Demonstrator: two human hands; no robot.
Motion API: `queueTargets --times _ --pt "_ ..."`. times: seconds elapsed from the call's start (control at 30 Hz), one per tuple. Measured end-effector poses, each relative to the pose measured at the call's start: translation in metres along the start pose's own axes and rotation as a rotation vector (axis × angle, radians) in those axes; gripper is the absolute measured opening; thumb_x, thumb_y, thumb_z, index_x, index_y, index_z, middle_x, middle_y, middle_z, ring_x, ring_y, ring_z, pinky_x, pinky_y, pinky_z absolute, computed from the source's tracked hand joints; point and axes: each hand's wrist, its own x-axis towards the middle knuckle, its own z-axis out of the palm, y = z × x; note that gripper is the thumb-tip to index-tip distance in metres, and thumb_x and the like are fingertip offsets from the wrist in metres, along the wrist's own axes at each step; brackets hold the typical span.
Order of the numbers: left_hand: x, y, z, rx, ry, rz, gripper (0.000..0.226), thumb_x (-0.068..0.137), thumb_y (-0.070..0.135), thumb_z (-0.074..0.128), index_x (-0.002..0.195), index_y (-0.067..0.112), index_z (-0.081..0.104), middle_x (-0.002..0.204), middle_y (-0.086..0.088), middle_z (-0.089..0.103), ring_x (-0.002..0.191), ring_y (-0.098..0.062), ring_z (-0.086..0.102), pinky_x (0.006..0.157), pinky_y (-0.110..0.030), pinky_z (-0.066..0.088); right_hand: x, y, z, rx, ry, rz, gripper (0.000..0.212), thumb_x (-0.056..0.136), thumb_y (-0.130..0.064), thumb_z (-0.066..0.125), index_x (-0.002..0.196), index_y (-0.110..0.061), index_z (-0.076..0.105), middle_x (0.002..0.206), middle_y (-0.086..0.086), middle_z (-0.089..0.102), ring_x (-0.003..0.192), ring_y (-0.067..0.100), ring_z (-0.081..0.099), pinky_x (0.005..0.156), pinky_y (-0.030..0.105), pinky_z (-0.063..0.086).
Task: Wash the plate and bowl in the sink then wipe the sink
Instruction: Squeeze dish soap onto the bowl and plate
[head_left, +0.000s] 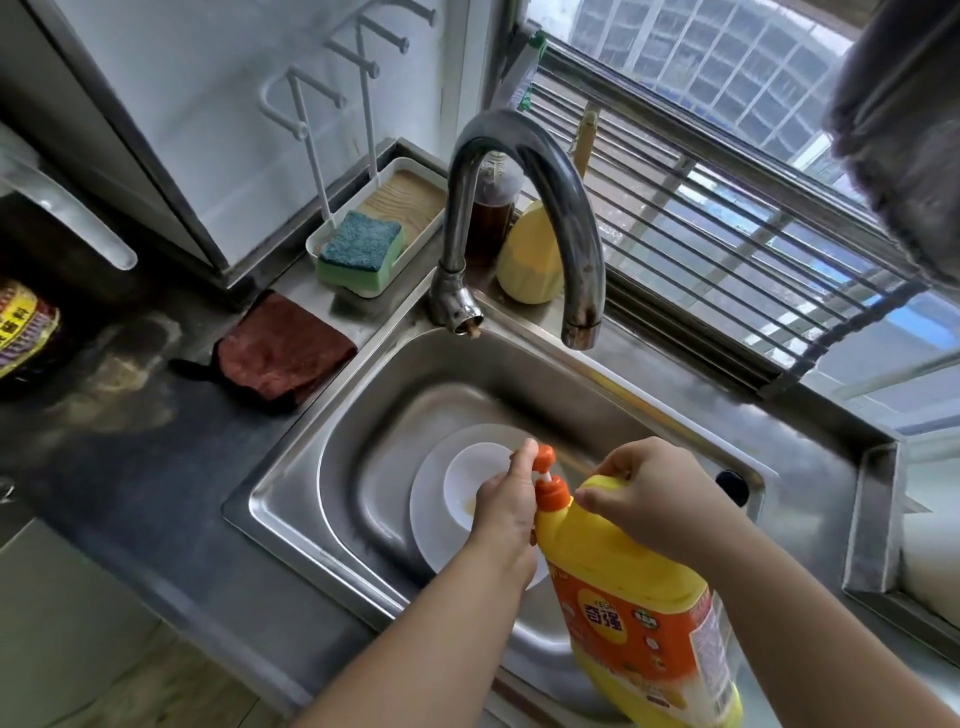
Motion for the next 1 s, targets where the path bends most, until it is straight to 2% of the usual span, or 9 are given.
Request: queueTargets --times 0.1,0.17,0.27,0.4,0.6,0.67,0.77,0.87,1.0 --pt "0.002 -0.003 -0.002 -0.001 0.002 -0.001 0.040 0.089 0.056 0.051 0.102 0.021 0.067 0.100 -0.007 0.068 0.095 -0.025 0.064 0.088 -0.044 0.054 -0.002 -0.002 0.001 -0.001 0.009 -0.002 0.032 0.083 -0.041 0.067 0.108 -0.022 0.064 0.081 -0.010 0.052 0.066 0.004 0.052 0.047 0.013 0.039" --pt "0.003 -0.004 -0.002 -0.002 -0.002 -0.008 0.039 0.089 0.055 0.051 0.103 0.022 0.067 0.102 -0.006 0.068 0.097 -0.025 0.064 0.092 -0.046 0.053 -0.002 -0.001 0.002 -0.007 0.017 -0.006 0.032 0.083 -0.041 0.068 0.108 -0.022 0.064 0.084 -0.009 0.053 0.066 0.004 0.051 0.047 0.012 0.038" --pt "0.004 -0.005 -0.002 -0.005 0.003 -0.007 0.038 0.090 0.051 0.052 0.109 0.021 0.065 0.105 -0.007 0.068 0.097 -0.024 0.064 0.092 -0.047 0.053 -0.003 -0.002 0.002 -0.018 0.033 -0.010 0.032 0.083 -0.041 0.067 0.108 -0.022 0.065 0.089 -0.007 0.055 0.066 0.003 0.050 0.046 0.011 0.036" --pt "0.003 -0.006 -0.004 -0.019 0.001 -0.006 0.040 0.090 0.048 0.055 0.114 0.016 0.064 0.104 -0.008 0.068 0.096 -0.024 0.064 0.092 -0.047 0.053 -0.003 -0.005 0.005 -0.036 0.037 -0.015 0.031 0.083 -0.041 0.067 0.108 -0.022 0.065 0.081 -0.011 0.051 0.064 0.002 0.049 0.045 0.010 0.034" --pt "0.000 -0.005 -0.009 -0.108 -0.105 -0.071 0.039 0.083 0.057 0.059 0.096 0.022 0.071 0.090 -0.007 0.068 0.087 -0.023 0.065 0.076 -0.036 0.056 -0.002 -0.006 -0.002 -0.075 -0.034 -0.009 0.032 0.082 -0.044 0.067 0.107 -0.024 0.065 0.087 -0.008 0.056 0.068 0.005 0.052 0.051 0.013 0.042" --pt "-0.001 -0.004 -0.007 -0.082 -0.116 -0.080 0.044 0.080 0.062 0.058 0.099 0.024 0.070 0.087 -0.006 0.066 0.085 -0.022 0.063 0.079 -0.037 0.055 -0.003 -0.003 -0.005 -0.079 -0.037 -0.009 0.032 0.081 -0.046 0.067 0.106 -0.026 0.064 0.089 -0.008 0.056 0.072 0.006 0.053 0.053 0.014 0.043" --pt "-0.001 -0.003 -0.006 -0.052 -0.113 -0.065 0.044 0.081 0.062 0.056 0.101 0.025 0.068 0.097 -0.008 0.067 0.093 -0.024 0.063 0.087 -0.043 0.055 -0.006 0.000 -0.006 -0.074 -0.015 -0.023 0.034 0.081 -0.048 0.067 0.107 -0.028 0.063 0.096 -0.007 0.056 0.080 0.007 0.053 0.054 0.015 0.042" --pt "-0.002 -0.004 -0.007 -0.017 -0.109 -0.041 0.042 0.084 0.059 0.054 0.102 0.023 0.066 0.102 -0.010 0.068 0.097 -0.025 0.064 0.090 -0.045 0.054 -0.010 0.001 -0.004 -0.056 0.015 -0.030 0.033 0.081 -0.047 0.067 0.107 -0.029 0.064 0.096 -0.008 0.056 0.073 0.005 0.051 0.051 0.013 0.038" --pt "-0.003 -0.004 -0.009 -0.047 -0.115 -0.022 0.041 0.087 0.053 0.056 0.106 0.019 0.066 0.096 -0.008 0.067 0.088 -0.022 0.064 0.076 -0.037 0.056 -0.012 0.003 -0.003 -0.051 0.031 -0.042 0.031 0.081 -0.047 0.067 0.105 -0.029 0.065 0.092 -0.009 0.056 0.070 0.003 0.051 0.050 0.013 0.038"
